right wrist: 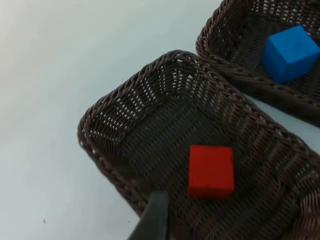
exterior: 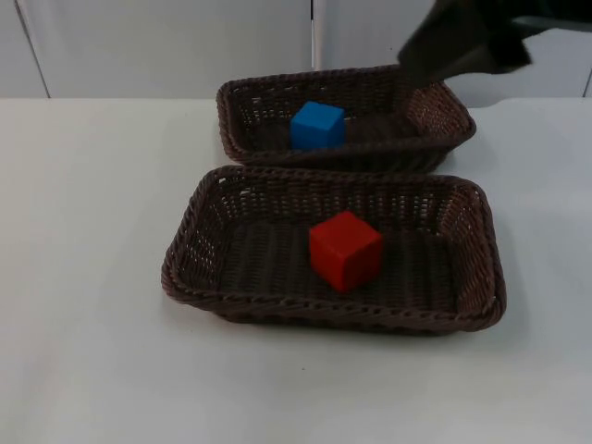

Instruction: Pick up one cube with the left hand and place it into the upper basket. Pick up one cube with the right hand and place it into the lower basket.

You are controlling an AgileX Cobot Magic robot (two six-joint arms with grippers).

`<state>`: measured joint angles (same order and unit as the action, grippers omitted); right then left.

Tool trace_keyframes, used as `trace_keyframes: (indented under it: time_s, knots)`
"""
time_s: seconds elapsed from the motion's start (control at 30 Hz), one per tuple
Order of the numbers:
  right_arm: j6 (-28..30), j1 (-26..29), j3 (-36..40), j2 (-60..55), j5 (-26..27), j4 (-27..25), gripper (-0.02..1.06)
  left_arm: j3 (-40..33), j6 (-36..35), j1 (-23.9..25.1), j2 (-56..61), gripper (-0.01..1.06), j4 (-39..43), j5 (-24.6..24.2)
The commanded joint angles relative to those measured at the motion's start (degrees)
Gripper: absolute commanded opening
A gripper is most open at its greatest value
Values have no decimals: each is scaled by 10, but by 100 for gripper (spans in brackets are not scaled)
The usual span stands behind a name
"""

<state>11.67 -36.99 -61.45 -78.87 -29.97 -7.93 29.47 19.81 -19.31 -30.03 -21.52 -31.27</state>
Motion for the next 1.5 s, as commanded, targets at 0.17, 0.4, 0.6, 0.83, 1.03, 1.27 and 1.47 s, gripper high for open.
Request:
trace_keyframes:
  time_s: [0.17,0.4,0.6,0.83,1.03,1.27,1.47]
  knots:
    - [-5,-3,63,82,13,-2,81,0,-3,1,3,72,-4,-6]
    - [-22,-3,114,169,10,-2,81,0,3,1,48,72,1,-14]
    - [-35,-3,147,263,-3,-3,81,0,3,1,142,72,1,-25]
    - [-35,-3,181,351,-16,-1,81,0,3,1,207,72,6,-64]
    - [-35,-3,203,452,-63,-1,81,0,0,1,253,72,6,-108]
    - [-38,-3,231,548,-107,-1,81,0,-30,1,300,72,15,-143]
    - [-45,-3,240,616,-155,-1,81,6,-56,1,300,72,36,-177]
